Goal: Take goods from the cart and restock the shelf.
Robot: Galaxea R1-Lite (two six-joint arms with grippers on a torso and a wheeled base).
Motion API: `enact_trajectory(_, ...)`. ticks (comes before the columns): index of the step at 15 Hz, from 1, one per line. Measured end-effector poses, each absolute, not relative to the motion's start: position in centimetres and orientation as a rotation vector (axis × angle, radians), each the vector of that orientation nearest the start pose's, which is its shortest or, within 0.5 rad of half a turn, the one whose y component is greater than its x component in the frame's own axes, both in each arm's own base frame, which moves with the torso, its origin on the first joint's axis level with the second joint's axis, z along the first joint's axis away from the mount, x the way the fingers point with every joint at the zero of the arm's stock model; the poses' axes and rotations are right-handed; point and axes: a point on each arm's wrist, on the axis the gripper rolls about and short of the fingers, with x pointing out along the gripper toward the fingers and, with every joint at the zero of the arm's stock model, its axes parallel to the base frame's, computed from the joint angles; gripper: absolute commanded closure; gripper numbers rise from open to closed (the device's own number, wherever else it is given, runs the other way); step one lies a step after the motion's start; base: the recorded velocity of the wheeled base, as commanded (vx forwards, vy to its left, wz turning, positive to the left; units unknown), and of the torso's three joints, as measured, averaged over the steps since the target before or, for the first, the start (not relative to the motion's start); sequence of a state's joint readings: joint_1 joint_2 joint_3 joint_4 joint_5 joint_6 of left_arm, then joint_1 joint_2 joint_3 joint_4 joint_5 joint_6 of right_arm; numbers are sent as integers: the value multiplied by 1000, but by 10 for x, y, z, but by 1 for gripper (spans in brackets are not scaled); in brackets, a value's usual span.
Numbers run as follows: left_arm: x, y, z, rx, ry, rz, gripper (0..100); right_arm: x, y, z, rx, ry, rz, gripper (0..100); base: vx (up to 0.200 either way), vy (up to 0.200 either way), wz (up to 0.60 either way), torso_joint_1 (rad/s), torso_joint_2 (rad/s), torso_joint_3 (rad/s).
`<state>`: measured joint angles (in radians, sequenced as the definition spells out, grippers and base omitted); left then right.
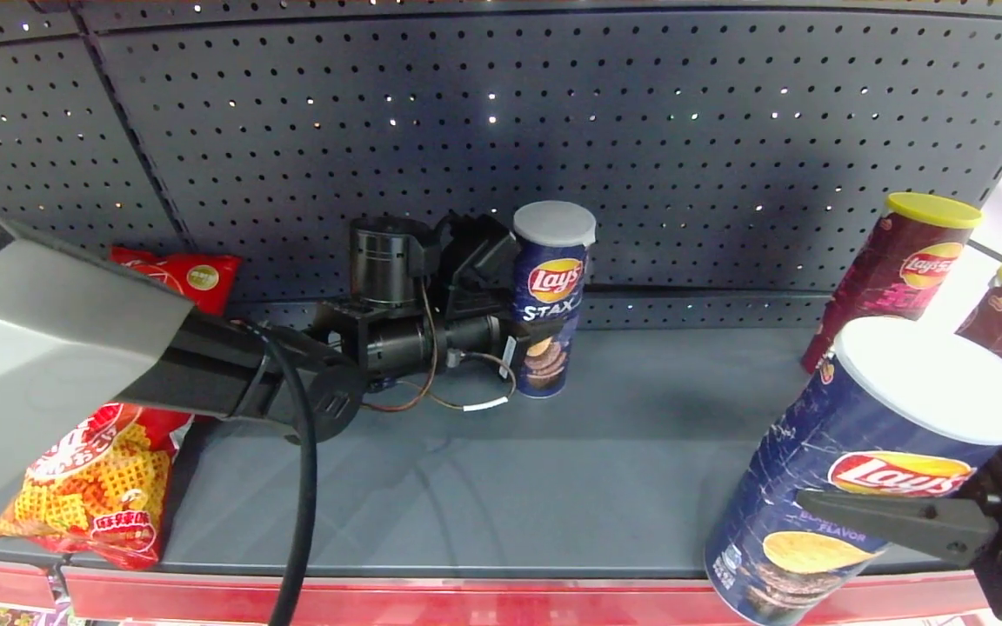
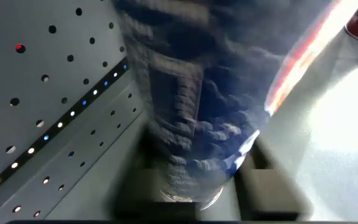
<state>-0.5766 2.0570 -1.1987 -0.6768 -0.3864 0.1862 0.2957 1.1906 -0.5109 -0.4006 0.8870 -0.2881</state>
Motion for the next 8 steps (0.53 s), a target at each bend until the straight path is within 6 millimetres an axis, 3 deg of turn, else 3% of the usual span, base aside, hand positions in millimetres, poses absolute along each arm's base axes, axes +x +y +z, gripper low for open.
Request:
enact_trajectory(4,324,-230,174,190,88,-994,100,151,64,205,-170,99,1201,100,0,0,0,0,0,0)
enact_trajectory(8,276,-222,184,196,106,-1047,100,152,65,206,-171,96,1201,100,0,0,0,0,0,0)
